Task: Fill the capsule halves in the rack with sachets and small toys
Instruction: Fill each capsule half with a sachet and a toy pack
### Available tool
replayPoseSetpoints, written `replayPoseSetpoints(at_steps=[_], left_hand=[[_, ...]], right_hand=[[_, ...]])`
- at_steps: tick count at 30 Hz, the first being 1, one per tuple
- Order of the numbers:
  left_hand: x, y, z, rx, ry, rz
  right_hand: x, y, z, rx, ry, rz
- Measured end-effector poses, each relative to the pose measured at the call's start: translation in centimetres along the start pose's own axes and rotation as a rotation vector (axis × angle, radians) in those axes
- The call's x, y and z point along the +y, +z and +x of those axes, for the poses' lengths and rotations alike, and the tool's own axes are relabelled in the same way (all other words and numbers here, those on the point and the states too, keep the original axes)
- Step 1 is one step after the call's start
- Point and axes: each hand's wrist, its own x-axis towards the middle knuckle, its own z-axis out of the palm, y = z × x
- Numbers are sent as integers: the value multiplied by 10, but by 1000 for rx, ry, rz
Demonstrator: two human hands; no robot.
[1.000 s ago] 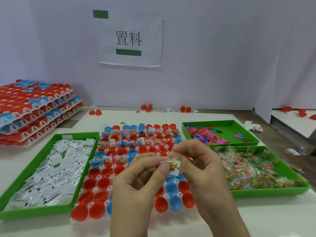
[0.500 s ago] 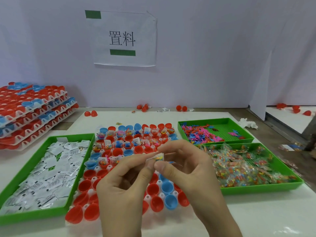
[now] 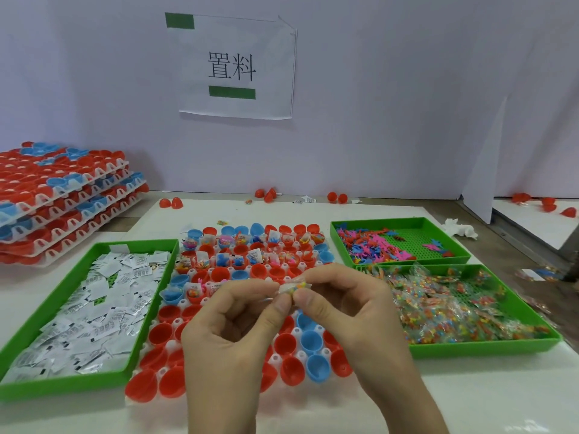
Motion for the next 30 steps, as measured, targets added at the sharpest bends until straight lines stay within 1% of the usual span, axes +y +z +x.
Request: replayPoseSetpoints(at_steps=[2, 4, 6, 8, 10, 12, 15, 16, 18, 19, 21, 25, 28, 30], left_hand=[[-1, -1, -1, -17, 10, 2], [0, -8, 0, 10, 3, 3], [1, -27, 5, 63, -23, 28], [2, -56, 16, 105, -36, 127], [0, -88, 34, 133, -32, 310], [-5, -116, 56, 146, -16, 520], [-17, -144, 86, 106, -32, 800], [-24, -151, 93, 76, -58, 902], [-35, -159, 102, -8, -166, 1133], [-41, -162, 105, -42, -214, 1210], [-47, -165, 107, -55, -255, 1251], [-46, -162, 105, -47, -235, 1260], [-44, -160, 104, -3, -220, 1216], [-44, -160, 103, 40, -214, 1181]], right_hand=[[-1, -9, 4, 35, -6, -41], [0, -23, 13, 117, -12, -173], [5, -38, 32, 178, -14, -399], [13, -55, 56, 196, -4, -641], [21, -68, 82, 163, 32, -801], [32, -75, 107, 82, 76, -921], [52, -75, 132, -23, 112, -1035], [59, -73, 137, -40, 119, -1064], [71, -72, 142, -68, 146, -1116], [76, -72, 143, -74, 162, -1136], [81, -71, 144, -77, 186, -1162], [82, -67, 145, -107, 206, -1217], [80, -65, 145, -119, 240, -1244], [79, -68, 144, -138, 267, -1218]])
